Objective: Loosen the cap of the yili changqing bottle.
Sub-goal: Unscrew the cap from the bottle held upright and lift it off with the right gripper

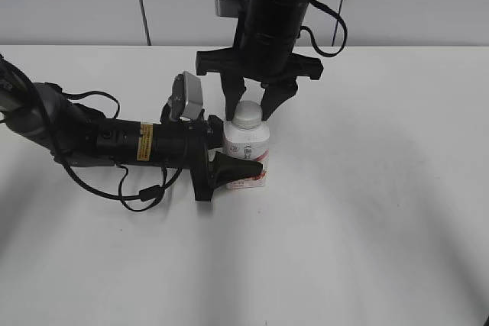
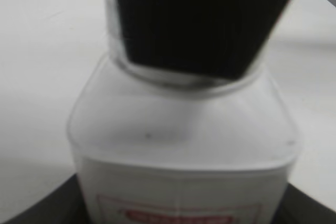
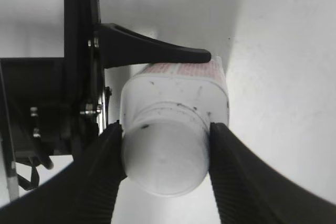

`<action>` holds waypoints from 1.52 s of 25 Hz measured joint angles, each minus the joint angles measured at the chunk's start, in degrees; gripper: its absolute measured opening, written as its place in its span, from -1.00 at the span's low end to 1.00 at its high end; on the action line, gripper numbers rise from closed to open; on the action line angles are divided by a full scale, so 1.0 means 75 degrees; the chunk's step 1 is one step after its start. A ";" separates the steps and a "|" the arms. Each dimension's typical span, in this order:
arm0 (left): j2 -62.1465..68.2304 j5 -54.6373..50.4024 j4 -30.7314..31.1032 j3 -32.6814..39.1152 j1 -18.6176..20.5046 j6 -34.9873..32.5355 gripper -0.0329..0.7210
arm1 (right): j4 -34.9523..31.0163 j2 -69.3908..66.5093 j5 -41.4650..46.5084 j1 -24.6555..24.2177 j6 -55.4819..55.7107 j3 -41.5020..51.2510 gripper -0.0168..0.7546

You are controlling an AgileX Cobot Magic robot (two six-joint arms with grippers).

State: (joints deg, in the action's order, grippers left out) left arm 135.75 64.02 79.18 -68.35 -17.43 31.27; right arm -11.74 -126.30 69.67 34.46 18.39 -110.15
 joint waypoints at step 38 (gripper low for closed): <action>-0.0011 0.0008 0.0353 -0.0024 0.0013 -0.0007 0.08 | -0.0141 0.0000 0.0083 0.0000 -1.1420 0.0000 0.07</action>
State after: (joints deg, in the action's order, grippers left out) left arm 135.66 64.08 81.83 -68.53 -17.34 31.22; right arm -12.80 -126.30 70.29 34.46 -67.25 -110.15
